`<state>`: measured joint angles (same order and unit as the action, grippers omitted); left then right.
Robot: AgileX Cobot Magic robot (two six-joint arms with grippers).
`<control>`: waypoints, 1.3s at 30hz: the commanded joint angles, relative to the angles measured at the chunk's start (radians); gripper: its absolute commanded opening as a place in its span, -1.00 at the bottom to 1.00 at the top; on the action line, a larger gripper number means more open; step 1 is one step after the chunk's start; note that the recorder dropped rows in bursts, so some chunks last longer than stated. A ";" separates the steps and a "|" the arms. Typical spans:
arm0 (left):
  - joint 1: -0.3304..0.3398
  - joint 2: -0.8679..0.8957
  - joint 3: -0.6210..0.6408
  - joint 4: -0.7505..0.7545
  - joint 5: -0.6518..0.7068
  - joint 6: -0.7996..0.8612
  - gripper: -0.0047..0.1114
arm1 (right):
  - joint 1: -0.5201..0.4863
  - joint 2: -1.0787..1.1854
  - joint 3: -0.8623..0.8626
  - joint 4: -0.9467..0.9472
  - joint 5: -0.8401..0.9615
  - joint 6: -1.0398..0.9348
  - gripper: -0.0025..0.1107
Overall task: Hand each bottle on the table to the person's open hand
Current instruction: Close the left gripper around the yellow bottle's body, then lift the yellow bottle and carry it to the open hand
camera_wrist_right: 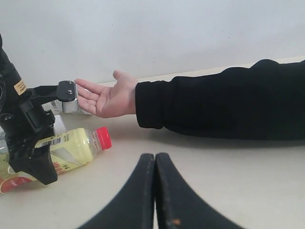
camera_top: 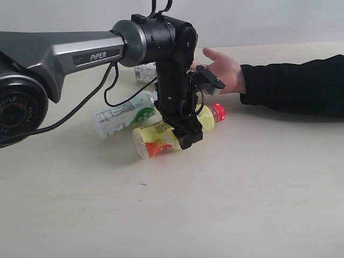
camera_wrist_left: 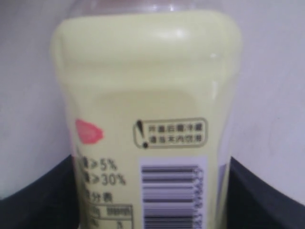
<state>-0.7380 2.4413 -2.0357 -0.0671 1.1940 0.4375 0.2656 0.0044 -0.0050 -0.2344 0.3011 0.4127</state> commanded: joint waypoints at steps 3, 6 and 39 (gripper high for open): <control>-0.002 -0.064 0.000 0.003 0.004 -0.027 -0.89 | -0.004 -0.004 0.005 0.000 -0.011 -0.001 -0.96; -0.004 -0.085 0.000 0.003 0.004 -0.042 -0.89 | -0.004 -0.004 0.005 0.000 -0.011 -0.001 -0.96; 0.050 -0.140 -0.162 -0.163 -0.359 -0.834 -0.89 | -0.004 -0.004 0.005 0.000 -0.011 -0.001 -0.96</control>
<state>-0.7096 2.2987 -2.1710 -0.1532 0.8538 -0.3813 0.2656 0.0044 -0.0050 -0.2344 0.3011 0.4127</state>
